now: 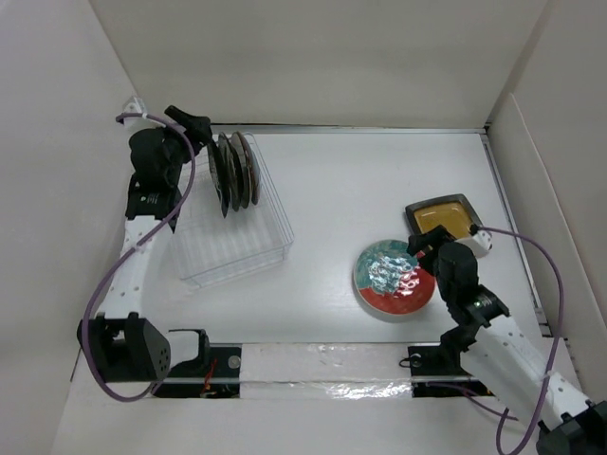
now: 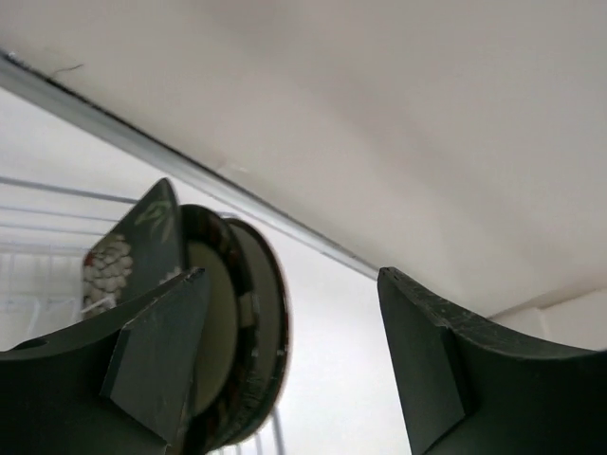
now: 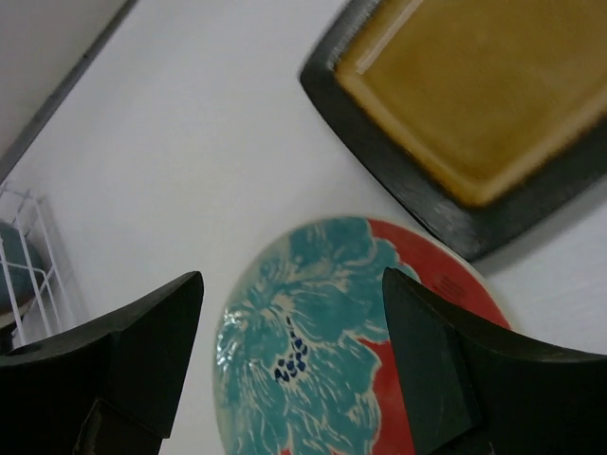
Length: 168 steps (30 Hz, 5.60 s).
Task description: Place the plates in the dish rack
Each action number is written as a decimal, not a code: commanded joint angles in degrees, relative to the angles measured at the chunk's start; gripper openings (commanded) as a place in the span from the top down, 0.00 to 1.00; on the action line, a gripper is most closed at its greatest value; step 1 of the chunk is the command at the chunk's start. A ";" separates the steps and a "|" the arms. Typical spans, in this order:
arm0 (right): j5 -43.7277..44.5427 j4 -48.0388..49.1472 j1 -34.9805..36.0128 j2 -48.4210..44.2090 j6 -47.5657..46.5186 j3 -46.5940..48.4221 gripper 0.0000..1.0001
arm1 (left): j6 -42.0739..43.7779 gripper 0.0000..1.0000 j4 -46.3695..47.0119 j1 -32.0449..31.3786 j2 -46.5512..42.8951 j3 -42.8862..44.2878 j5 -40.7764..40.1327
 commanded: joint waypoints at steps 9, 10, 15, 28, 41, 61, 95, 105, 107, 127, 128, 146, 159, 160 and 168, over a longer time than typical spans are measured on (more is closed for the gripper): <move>-1.62 -16.23 -6.26 -2.54 14.70 -1.73 0.21 | -10.58 0.35 2.62 -2.96 -20.20 -7.34 17.86; -1.01 -16.41 -6.95 -1.66 15.65 -1.73 0.21 | -10.59 0.35 2.54 -2.96 -21.81 -8.42 18.84; -1.80 -16.85 -11.96 6.41 16.10 -0.06 0.19 | -3.23 0.35 -4.65 -8.91 -29.54 -9.76 17.75; -20.30 -9.05 -12.86 12.49 11.01 -1.45 0.27 | 6.63 0.35 -11.44 -19.04 -32.20 -8.52 12.61; -32.29 12.38 -4.06 32.35 10.04 -4.97 0.69 | 4.88 0.40 -13.46 -16.58 -29.12 -9.39 1.98; -30.98 23.85 -6.34 11.64 -0.24 -10.33 1.00 | -4.35 0.45 -18.38 5.74 -9.44 -3.34 -12.78; -27.20 23.40 -0.19 3.88 -6.31 -7.00 1.00 | 10.51 0.92 -21.72 14.01 18.08 -4.56 -10.34; -31.94 24.38 -2.48 6.61 -5.69 -0.85 1.00 | 7.87 1.00 -23.30 -2.61 16.24 -6.14 -11.22; -32.65 22.37 -2.48 4.43 -5.52 1.60 1.00 | 7.43 1.00 -23.21 -2.61 15.45 -6.93 -9.72; -32.30 19.71 5.59 14.67 -13.15 33.58 1.00 | 10.32 0.85 -24.44 -3.13 -0.20 -17.39 0.72; -32.21 19.45 8.48 19.65 -15.17 36.04 1.00 | 10.41 0.77 -24.01 -3.13 -0.55 -17.39 1.44; -14.38 13.22 24.14 59.83 -34.06 83.23 1.00 | 4.88 0.63 -17.41 -0.85 -31.75 -17.84 -5.24; 3.11 6.45 30.83 82.71 -52.97 109.88 1.00 | 7.86 1.00 -17.76 -8.22 -33.51 -16.16 -4.43; 4.17 6.62 31.97 84.63 -54.02 111.29 1.00 | 7.87 1.00 -18.11 -8.23 -33.60 -16.08 -5.57; 11.02 11.01 34.97 91.24 -60.70 113.49 1.00 | 7.87 1.00 -22.60 -8.23 -34.04 -14.49 -15.07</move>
